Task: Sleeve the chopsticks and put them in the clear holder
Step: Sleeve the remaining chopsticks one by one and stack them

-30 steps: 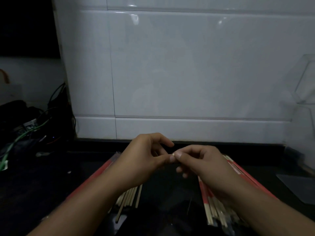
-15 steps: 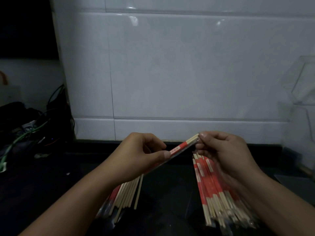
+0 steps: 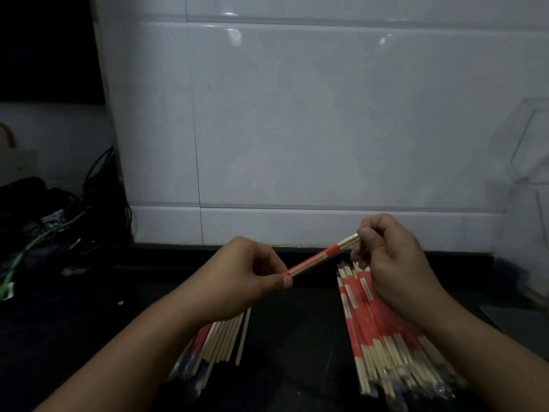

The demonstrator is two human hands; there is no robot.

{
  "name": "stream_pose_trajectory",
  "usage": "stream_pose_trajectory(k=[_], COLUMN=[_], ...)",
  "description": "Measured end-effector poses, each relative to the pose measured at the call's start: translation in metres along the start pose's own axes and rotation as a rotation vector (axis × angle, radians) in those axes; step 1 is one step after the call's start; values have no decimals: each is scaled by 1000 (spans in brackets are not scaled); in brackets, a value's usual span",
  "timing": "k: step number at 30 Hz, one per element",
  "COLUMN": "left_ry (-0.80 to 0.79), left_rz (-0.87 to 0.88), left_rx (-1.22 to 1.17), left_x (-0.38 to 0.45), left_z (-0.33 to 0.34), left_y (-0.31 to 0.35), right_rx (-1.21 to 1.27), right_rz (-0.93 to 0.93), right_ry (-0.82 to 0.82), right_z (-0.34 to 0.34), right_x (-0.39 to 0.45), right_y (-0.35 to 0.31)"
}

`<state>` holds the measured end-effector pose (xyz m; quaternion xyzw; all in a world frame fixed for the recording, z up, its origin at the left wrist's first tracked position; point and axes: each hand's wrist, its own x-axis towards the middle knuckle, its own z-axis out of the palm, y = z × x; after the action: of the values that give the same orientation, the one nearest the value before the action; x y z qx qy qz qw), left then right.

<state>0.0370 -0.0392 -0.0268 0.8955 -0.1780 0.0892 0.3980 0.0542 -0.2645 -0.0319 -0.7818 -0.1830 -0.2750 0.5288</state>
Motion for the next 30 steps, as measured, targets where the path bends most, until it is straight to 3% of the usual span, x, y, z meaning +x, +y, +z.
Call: stream_pose_trajectory(k=[3, 6, 9, 11, 12, 15, 19, 22, 25, 30], left_ry=[-38, -53, 22, 96, 118, 96, -26, 125, 239, 243], left_rz=[10, 15, 19, 10, 2, -2, -11, -30, -127, -260], left_rx=[-39, -61, -126, -246, -297, -330, -292, 38, 356, 542], left_x=[-1, -2, -3, -2, -3, -4, -7, -2, 5, 11], left_z=[0, 0, 2, 7, 10, 20, 21, 6, -11, -19], left_y=[3, 5, 8, 10, 12, 15, 18, 4, -15, -33], right_rx=[-131, -98, 344, 675, 716, 570, 384, 205, -82, -474], right_rz=[-46, -5, 262, 453, 502, 443, 351, 348, 415, 528], right_ry=[13, 90, 159, 124, 72, -144, -98, -12, -130, -296], right_z=[-3, -1, 6, 10, 11, 18, 12, -15, -42, -47], right_x=[-1, -2, -1, -1, -2, -11, -8, 12, 25, 27], right_y=[3, 0, -7, -13, -15, -13, -5, 3, 21, 46])
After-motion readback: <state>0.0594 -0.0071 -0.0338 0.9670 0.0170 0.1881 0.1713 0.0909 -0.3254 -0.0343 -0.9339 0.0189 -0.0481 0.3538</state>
